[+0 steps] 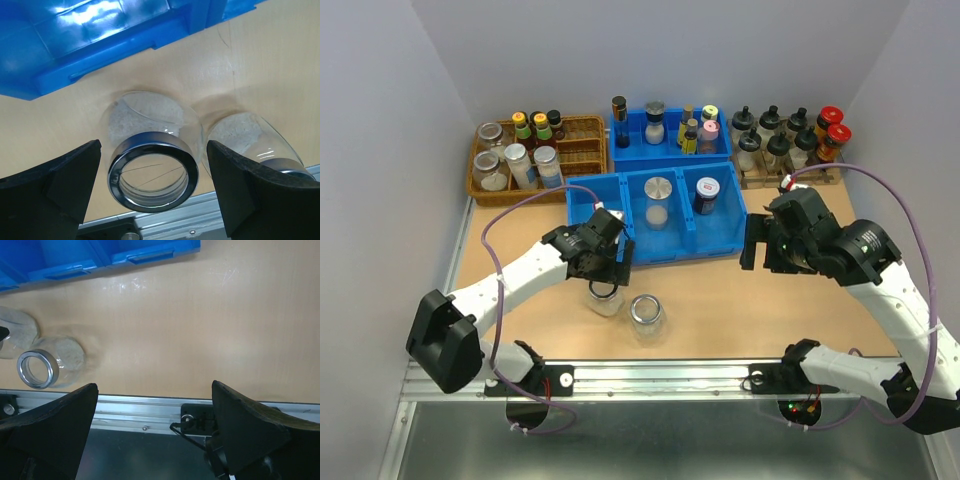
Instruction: Organize the condiment bottles
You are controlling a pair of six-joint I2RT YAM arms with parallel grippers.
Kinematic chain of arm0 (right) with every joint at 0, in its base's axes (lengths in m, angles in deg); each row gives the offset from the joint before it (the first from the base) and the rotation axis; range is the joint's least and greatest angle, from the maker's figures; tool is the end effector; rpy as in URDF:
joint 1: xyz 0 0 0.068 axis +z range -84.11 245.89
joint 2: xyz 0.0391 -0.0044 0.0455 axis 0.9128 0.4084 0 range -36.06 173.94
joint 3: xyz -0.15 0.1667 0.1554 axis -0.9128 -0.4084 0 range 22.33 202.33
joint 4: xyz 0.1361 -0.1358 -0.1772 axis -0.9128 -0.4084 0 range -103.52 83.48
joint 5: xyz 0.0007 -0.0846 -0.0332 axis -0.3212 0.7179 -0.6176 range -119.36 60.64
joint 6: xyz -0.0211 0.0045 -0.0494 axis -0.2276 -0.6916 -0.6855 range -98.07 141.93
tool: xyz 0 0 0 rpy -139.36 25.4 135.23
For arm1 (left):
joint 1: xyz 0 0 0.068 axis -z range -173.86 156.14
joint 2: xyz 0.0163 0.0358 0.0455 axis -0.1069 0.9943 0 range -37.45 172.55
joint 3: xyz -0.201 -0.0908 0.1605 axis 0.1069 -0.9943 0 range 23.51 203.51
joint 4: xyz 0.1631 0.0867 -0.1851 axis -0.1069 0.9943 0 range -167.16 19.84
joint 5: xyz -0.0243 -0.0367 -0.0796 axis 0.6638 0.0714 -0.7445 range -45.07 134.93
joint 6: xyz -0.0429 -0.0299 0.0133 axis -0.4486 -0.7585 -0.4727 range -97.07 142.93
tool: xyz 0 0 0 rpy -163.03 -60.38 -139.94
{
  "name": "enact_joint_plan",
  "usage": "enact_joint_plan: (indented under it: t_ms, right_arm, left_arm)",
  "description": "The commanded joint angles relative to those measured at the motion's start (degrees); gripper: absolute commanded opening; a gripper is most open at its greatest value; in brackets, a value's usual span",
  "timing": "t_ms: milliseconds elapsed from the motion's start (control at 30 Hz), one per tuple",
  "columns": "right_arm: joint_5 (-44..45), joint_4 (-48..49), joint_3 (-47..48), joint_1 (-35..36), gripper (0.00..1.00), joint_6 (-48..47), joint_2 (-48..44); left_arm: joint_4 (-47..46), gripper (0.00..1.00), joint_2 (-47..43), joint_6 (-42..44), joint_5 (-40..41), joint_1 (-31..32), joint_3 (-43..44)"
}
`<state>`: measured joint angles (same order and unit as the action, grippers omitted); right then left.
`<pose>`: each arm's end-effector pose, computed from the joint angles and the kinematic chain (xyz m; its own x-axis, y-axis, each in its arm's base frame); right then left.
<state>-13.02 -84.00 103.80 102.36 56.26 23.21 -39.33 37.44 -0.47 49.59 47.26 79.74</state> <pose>0.1273 0.0815 0.3997 -0.7948 0.0856 -0.6009 0.0081 0.9914 0.1304 0.2001 -0.1709 0.2554 -0.8233 0.1934 -0.5337 0.3212 0.9339 -0.1571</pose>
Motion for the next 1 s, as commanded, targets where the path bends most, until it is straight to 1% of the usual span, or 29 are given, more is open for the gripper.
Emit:
enact_joint_plan:
  t_ms: [0,133,433,633,700,733,800,900,933,967]
  right_arm:
    - [2.12,-0.14,-0.96,0.27,1.00,0.39,-0.91]
    - [2.30,-0.14,-1.40,0.27,1.00,0.57,-1.17]
    - [2.38,0.04,-2.63,0.36,1.00,1.27,-1.43]
    - [2.30,0.30,-3.25,0.27,1.00,1.71,-2.05]
    - [2.21,0.30,-3.16,0.27,0.99,1.80,-2.05]
    - [2.29,0.30,-3.07,0.27,0.98,1.80,-2.14]
    - [2.21,0.30,-2.99,0.27,0.97,1.71,-2.22]
    - [2.21,0.39,-2.72,0.27,0.94,1.27,-2.31]
    - [2.21,0.39,-2.63,0.27,0.93,1.27,-2.31]
    - [2.21,0.39,-2.63,0.27,0.93,1.27,-2.40]
  left_arm:
    - [0.93,0.99,-0.36,0.72,0.17,0.97,-0.06]
    - [2.51,0.99,-2.03,0.72,0.87,1.06,-0.77]
    - [5.50,0.98,-4.05,1.42,-1.41,1.06,-2.44]
    - [5.42,0.90,-5.28,1.25,-2.99,1.06,-3.58]
    - [5.33,0.89,-4.76,1.25,-3.00,1.06,-3.76]
    - [5.24,0.86,-4.41,1.25,-2.91,1.06,-3.67]
    - [4.89,0.86,-3.79,1.16,-2.12,1.06,-3.58]
    - [3.84,0.79,-3.79,1.42,-1.51,1.06,-3.58]
    - [3.66,0.68,-3.79,1.43,-1.42,1.06,-3.41]
    - [3.66,0.60,-3.70,1.60,-1.41,1.06,-3.32]
